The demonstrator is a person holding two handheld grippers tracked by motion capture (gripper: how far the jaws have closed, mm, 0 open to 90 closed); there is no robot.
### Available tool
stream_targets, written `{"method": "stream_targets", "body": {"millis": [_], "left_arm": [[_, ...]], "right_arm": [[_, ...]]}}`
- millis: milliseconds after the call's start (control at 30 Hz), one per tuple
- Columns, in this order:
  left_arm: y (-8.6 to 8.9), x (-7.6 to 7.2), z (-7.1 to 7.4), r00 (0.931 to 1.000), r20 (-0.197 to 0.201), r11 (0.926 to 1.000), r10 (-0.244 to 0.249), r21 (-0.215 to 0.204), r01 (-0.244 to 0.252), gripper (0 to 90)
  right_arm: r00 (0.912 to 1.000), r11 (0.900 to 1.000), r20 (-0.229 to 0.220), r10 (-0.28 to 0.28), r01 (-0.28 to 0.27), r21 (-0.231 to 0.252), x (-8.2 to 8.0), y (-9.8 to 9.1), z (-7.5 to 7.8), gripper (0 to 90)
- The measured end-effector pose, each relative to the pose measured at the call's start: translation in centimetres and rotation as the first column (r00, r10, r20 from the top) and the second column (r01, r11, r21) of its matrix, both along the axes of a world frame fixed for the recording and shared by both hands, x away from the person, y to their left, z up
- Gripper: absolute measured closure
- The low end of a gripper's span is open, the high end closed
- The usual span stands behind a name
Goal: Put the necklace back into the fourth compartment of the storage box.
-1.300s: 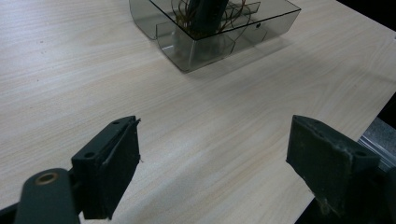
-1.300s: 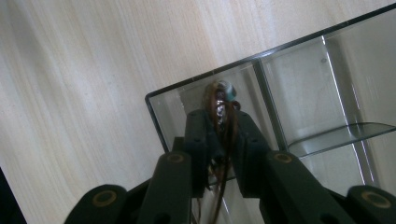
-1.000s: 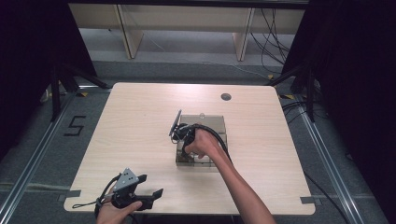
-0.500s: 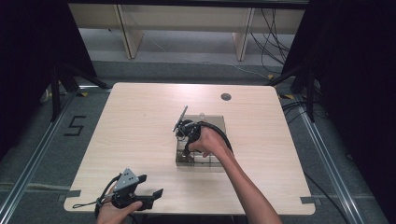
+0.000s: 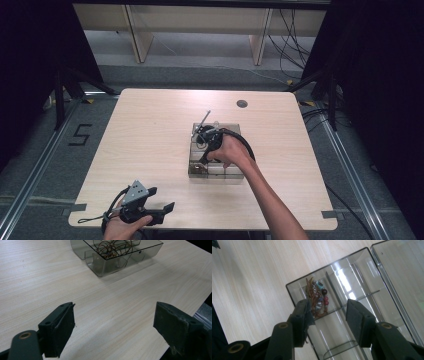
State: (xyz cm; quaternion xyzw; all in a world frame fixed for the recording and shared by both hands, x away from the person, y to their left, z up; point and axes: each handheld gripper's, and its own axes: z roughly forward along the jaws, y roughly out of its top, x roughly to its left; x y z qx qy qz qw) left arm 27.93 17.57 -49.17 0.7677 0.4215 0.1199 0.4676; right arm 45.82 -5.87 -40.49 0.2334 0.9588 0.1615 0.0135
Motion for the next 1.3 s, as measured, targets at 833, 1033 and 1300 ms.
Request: {"method": "stream_targets", "body": {"millis": [833, 1033, 1300], "left_arm": [[0.0, 0.0, -0.1, 1.0, -0.003, 0.9999, 0.006, 0.013, -0.006, 16.7], [-0.1, 0.0, -0.1, 1.0, -0.003, 0.9999, -0.003, 0.014, 0.003, 16.7], [-0.1, 0.0, -0.1, 0.9999, -0.005, 0.9999, 0.012, 0.012, -0.012, 16.6]], "right_arm": [[0.999, 0.995, 0.032, -0.032, 0.028, 0.096, -1.7, -3.7, 0.2, 47.8], [0.9988, 0.9933, 0.034, -0.035, 0.031, 0.112, -2.2, -4.7, 0.2, 47.6], [0.9985, 0.9927, 0.045, -0.033, 0.027, 0.117, -3.1, -5.5, 0.1, 47.5]]}}
